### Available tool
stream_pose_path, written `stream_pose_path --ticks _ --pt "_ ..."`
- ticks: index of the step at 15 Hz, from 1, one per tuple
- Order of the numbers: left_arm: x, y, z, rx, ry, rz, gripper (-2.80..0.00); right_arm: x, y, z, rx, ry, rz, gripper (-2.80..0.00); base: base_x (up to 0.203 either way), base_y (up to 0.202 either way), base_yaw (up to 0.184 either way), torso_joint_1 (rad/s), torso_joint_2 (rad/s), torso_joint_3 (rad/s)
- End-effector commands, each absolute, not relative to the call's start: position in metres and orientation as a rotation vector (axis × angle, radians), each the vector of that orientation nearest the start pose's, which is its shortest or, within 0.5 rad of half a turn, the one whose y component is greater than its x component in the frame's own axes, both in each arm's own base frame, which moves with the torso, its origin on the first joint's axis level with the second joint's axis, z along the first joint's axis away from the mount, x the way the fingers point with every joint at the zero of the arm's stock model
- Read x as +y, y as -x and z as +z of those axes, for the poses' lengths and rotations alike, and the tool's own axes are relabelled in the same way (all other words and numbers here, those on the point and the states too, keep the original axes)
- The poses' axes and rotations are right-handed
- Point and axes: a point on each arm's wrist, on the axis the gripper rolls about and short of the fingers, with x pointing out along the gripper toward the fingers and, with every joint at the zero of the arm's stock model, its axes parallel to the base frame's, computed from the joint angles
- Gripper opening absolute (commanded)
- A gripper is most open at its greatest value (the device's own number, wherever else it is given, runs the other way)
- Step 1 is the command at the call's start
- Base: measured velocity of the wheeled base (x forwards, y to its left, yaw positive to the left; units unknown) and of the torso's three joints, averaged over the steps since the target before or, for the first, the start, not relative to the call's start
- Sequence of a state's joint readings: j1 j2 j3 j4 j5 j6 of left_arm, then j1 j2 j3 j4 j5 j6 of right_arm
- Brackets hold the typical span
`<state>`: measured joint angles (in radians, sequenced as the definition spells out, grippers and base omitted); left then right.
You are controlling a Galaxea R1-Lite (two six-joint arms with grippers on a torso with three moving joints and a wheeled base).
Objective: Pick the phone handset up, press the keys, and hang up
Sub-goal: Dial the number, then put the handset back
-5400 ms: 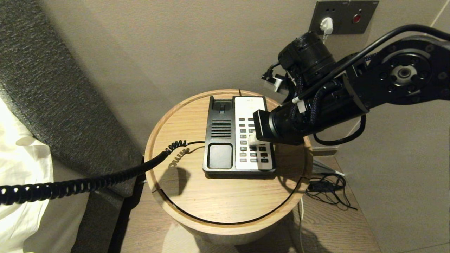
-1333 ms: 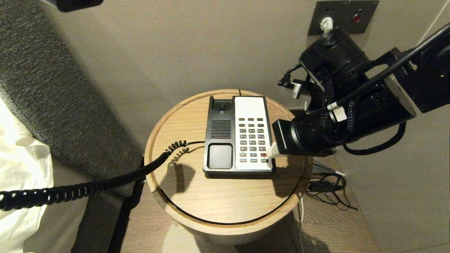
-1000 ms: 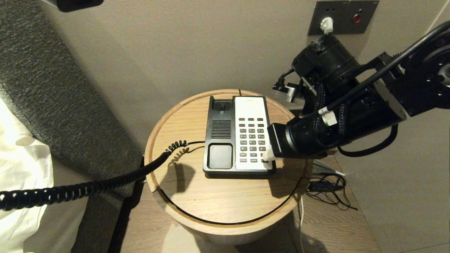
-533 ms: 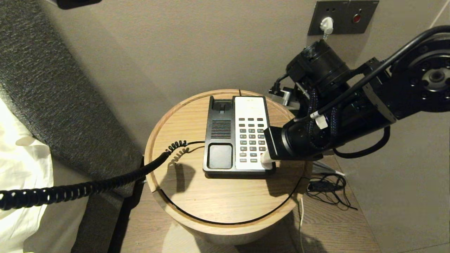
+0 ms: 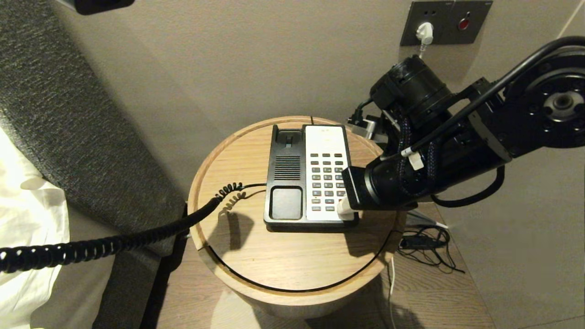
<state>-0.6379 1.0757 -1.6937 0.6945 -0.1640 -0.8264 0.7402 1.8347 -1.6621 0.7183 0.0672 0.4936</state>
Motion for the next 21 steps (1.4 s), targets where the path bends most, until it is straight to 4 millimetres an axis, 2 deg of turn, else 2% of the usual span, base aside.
stream_pose_path --ticks 1,4,8,11,14,16,21 --pt "-0.037 -0.044 0.418 0.409 0.765 -0.721 -2.8 0.219 -0.238 0.263 0.995 -0.153 0.525 -2.8 0.0 0.0 0.0 0.0 0.0 0.0" --pt "-0.038 -0.045 0.418 0.412 0.765 -0.72 -2.8 0.213 -0.23 0.276 0.962 -0.171 0.538 -2.8 0.0 0.0 0.0 0.0 0.0 0.0" --pt "-0.039 -0.046 0.416 0.418 0.762 -0.717 -2.8 0.21 -0.227 0.278 0.961 -0.174 0.536 -2.8 0.0 0.0 0.0 0.0 0.0 0.0" --pt "-0.043 -0.052 0.413 0.428 0.722 -0.71 -2.8 0.193 -0.214 0.298 0.906 -0.213 0.543 -2.8 0.0 0.0 0.0 0.0 0.0 0.0" --pt "-0.052 -0.063 0.41 0.437 0.658 -0.703 -2.8 0.161 -0.194 0.328 0.802 -0.297 0.514 -2.8 0.0 0.0 0.0 0.0 0.0 0.0" --pt "-0.059 -0.073 0.408 0.457 0.646 -0.693 -2.8 0.13 -0.181 0.348 0.717 -0.368 0.467 -2.8 0.0 0.0 0.0 0.0 0.0 0.0" --pt "-0.075 -0.096 0.398 0.466 0.503 -0.637 -2.8 0.065 -0.128 0.38 0.525 -0.484 0.372 -2.8 0.0 0.0 0.0 0.0 0.0 0.0"
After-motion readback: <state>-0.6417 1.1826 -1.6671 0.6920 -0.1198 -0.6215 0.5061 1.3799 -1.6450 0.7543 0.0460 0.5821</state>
